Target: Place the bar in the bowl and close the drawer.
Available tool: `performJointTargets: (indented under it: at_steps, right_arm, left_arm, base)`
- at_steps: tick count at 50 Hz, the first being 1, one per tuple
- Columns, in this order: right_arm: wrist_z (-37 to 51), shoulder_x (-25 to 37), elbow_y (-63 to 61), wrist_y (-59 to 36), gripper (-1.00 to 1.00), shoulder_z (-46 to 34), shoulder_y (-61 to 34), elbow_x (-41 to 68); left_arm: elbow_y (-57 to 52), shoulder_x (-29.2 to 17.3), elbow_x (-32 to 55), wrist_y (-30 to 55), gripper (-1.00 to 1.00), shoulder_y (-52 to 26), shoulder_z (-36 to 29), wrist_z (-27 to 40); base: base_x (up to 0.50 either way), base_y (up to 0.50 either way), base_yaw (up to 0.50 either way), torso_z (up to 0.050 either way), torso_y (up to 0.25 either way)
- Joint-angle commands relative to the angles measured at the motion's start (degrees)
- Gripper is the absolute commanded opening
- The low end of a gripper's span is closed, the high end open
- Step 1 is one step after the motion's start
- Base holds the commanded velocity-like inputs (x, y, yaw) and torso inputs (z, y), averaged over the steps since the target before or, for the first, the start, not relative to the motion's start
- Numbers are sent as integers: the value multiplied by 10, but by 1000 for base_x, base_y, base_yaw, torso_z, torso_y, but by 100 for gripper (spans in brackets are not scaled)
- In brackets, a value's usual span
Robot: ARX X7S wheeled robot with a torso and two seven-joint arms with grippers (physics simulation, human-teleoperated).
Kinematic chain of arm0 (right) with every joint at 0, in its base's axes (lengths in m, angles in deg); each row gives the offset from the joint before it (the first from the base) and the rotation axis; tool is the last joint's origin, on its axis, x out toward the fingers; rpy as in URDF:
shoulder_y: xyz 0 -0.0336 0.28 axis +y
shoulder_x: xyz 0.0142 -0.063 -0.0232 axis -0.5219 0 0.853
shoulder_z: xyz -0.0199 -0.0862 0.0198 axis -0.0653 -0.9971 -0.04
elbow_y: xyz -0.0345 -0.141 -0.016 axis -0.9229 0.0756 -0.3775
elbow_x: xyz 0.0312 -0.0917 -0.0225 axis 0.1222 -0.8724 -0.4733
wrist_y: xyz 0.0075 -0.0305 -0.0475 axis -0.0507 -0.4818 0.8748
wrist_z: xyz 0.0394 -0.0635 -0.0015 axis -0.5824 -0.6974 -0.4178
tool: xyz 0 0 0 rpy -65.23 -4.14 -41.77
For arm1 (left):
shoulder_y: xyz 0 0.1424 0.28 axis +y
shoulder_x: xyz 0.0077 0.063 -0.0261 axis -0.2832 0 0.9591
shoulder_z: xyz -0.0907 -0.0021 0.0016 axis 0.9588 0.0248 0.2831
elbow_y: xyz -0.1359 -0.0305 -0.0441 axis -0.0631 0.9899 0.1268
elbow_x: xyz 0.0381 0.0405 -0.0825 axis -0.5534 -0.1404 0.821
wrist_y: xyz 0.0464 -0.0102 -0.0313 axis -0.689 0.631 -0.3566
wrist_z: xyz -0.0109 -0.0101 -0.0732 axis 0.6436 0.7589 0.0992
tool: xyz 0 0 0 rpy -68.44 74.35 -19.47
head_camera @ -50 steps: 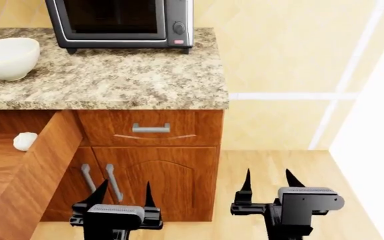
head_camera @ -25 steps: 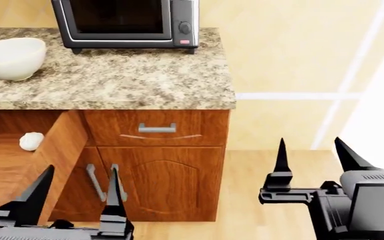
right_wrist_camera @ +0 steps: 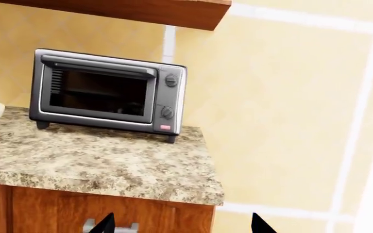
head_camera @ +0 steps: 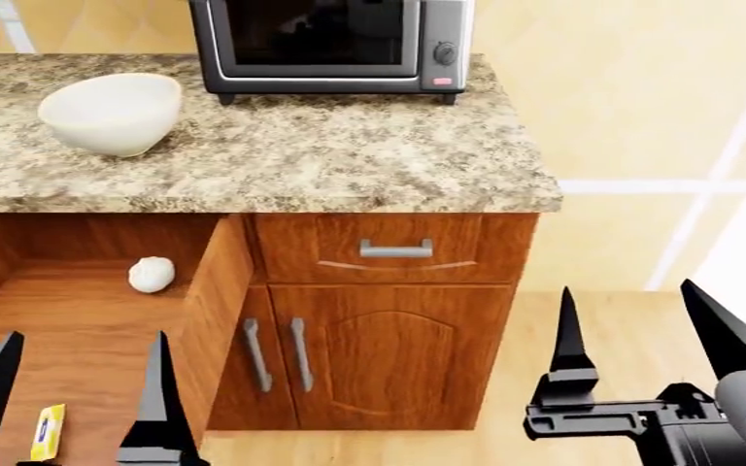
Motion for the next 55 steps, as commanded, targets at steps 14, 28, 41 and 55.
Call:
performJointTargets:
  at_steps: [14, 28, 41, 55]
  right_arm:
    - [39, 61, 1, 80, 100, -108, -29, -29]
    - [36, 62, 6, 84, 100, -117, -35, -33]
    - [50, 67, -3, 87, 100, -136, -45, -37]
    - [58, 71, 0, 93, 100, -155, -57, -39]
  left_arm:
    - [4, -47, -8, -45, 100, -24, -66, 53]
    - [1, -48, 3, -38, 100, -41, -72, 51]
    - [-2, -62, 20, -43, 100, -65, -87, 61]
    - [3, -69, 7, -58, 100, -63, -99, 68]
  base:
    - [0, 500, 0, 0, 0]
    - [0, 500, 0, 0, 0]
    - [0, 500, 0, 0, 0]
    - [0, 500, 0, 0, 0]
